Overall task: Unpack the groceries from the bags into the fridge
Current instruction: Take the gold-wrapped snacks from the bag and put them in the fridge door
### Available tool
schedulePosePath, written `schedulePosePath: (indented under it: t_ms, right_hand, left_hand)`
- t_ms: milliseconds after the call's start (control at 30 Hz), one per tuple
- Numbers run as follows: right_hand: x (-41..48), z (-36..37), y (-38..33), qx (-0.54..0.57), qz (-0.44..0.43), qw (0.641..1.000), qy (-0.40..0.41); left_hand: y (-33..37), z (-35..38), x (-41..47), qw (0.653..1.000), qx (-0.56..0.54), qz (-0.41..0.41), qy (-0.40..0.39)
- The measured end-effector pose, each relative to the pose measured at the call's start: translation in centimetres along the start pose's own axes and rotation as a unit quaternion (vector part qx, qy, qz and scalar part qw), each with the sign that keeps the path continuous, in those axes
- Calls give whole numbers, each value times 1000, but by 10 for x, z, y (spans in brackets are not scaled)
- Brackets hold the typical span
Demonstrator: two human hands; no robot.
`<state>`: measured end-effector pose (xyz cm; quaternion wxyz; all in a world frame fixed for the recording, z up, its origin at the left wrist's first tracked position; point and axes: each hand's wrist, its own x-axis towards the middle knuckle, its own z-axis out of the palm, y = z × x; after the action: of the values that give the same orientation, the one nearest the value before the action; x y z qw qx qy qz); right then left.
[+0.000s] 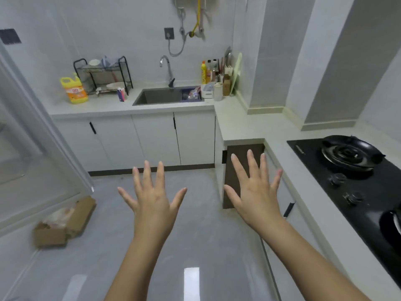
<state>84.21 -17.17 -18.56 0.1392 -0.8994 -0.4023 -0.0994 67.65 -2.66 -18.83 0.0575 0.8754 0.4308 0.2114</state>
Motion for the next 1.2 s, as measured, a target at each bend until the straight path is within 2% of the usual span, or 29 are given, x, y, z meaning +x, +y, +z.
schedulePosePath:
  t_ms: [200, 367, 600, 767, 900, 1067, 1200]
  right_hand:
    - [-7, 3, 97, -48, 108, 993, -25]
    - [-5, -12, 183, -80, 204, 975, -31]
    - [-33, -25, 270, -87, 338, 937, -23]
    - [-77, -41, 309, -87, 427, 900, 4]
    - [-107, -57, 332, -86, 465, 881, 27]
    - [-143, -76, 355, -67, 469, 879, 50]
    - [-189, -89, 371, -47, 481, 875, 33]
  left_hand:
    - [98, 60, 28, 994, -34, 86, -60]
    - [207, 108, 47, 973, -102, 182, -98]
    - [324, 155, 42, 922, -151, 318, -159]
    - [381, 173, 7, 877, -138, 413, -204]
    - [419, 178, -19, 849, -150, 454, -225]
    - [455, 167, -52, 831, -184, 479, -216]
    - [472, 156, -100, 799, -212, 509, -239]
